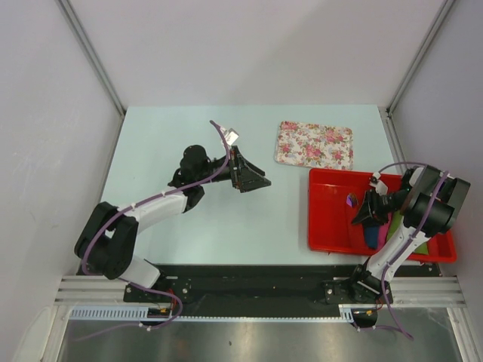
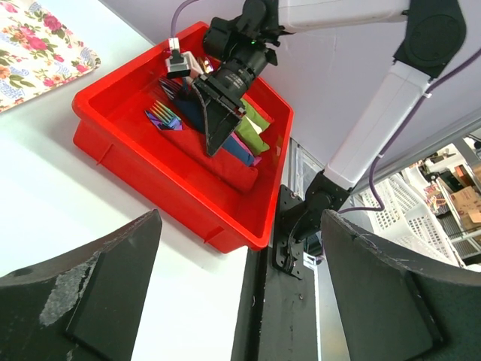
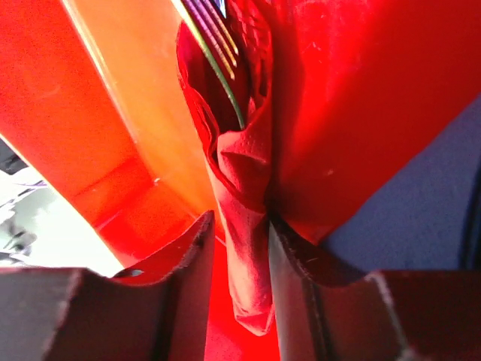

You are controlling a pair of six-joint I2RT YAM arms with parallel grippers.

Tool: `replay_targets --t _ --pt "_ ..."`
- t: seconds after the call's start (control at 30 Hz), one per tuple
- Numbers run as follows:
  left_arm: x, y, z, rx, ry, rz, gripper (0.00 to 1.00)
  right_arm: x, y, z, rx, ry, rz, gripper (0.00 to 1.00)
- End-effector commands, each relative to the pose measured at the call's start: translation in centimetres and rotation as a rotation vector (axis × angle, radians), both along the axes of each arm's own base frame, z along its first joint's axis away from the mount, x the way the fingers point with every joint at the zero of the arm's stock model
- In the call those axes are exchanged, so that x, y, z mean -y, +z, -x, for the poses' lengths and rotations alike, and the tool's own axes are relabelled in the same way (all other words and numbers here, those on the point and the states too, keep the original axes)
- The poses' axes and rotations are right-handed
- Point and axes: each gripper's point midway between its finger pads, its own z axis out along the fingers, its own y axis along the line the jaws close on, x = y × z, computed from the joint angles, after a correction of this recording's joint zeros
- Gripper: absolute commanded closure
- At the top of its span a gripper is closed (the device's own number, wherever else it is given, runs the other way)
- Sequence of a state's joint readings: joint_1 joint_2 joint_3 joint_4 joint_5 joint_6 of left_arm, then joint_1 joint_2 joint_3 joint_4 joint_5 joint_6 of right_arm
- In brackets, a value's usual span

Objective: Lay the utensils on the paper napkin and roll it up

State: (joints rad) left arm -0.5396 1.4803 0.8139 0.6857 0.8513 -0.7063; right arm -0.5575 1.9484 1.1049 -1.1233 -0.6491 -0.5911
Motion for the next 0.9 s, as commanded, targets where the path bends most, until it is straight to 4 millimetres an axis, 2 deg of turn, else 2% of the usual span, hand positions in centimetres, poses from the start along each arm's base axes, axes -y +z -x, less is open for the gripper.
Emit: replay_targets --t 0.0,0.1,0.43,0.57,0.67,0.7,0.8,0.83,0.87 --pt "0.1 1.5 -0.8 0.059 0.000 0.023 0.08 2.2 -0.5 -1.0 0.089 0.041 0.156 0.60" --pt "0.1 1.5 -0.8 0.058 0.000 0.025 0.08 2.3 0.2 -1.3 0.119 0.038 0.173 0.58" --pt "-0.1 1.4 -1.1 0.056 0.007 0.025 0.07 3.0 3.8 -2.8 0.262 0.048 0.321 0.42" --pt "-0.6 1.5 -1.7 0.051 0.034 0.002 0.03 2.5 7.2 -3.7 0.365 0.073 0.355 0.36" --pt "-1.6 1.5 -2.7 0.057 0.074 -0.048 0.00 1.9 10.2 -5.5 0.458 0.060 0.357 0.18" --pt "-2.0 1.5 -3.1 0.084 0.083 -0.072 0.00 1.4 11.4 -6.2 0.498 0.065 0.364 0.03" --pt "-3.7 1.8 -4.4 0.113 0.102 -0.160 0.00 0.1 15.5 -9.2 0.616 0.037 0.367 0.00" --pt "-4.6 0.7 -4.4 0.052 0.113 -0.218 0.00 -1.0 17.6 -11.1 0.697 0.054 0.375 0.00" --pt "-5.7 2.2 -5.9 0.072 0.147 -0.231 0.00 -1.8 18.7 -11.9 0.724 0.039 0.369 0.00"
